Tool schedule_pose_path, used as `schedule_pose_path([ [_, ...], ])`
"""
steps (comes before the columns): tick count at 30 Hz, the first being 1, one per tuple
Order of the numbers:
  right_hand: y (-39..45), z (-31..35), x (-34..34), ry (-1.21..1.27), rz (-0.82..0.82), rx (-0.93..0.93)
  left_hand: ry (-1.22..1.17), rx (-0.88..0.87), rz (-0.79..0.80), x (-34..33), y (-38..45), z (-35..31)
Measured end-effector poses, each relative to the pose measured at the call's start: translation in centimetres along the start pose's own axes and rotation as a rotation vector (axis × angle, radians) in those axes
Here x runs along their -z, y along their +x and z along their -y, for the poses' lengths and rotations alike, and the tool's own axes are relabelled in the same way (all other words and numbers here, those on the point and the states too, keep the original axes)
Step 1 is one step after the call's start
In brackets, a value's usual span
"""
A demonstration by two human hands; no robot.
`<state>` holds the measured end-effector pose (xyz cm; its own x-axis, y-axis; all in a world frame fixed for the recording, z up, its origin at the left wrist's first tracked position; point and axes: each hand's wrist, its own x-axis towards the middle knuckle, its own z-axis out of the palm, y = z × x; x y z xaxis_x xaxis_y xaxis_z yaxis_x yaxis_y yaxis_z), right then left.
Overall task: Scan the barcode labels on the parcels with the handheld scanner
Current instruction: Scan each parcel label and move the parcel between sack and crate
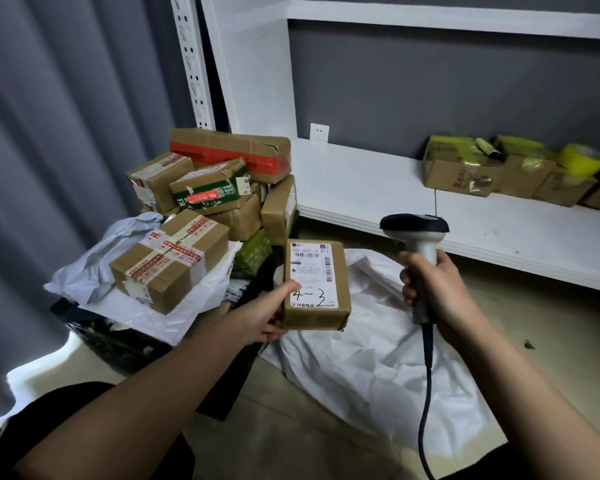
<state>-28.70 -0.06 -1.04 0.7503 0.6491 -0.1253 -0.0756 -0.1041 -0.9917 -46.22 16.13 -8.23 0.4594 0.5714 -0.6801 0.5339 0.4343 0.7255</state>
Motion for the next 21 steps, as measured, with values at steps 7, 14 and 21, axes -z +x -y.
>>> schedule_pose_path([
  [7, 1.4, -2.8, 4.0, 0.063, -0.039, -0.093, 0.108, 0.115, -0.056, -5.8, 5.4, 0.4],
  [14, 4.2, -4.8, 4.5, 0.070, -0.028, -0.182, 0.239, 0.222, 0.017, -11.0, 11.8, -0.6],
  [21, 6.0, -5.6, 3.4, 0.042, -0.021, -0.226, -0.184, 0.358, 0.026, -14.0, 18.5, 0.7],
])
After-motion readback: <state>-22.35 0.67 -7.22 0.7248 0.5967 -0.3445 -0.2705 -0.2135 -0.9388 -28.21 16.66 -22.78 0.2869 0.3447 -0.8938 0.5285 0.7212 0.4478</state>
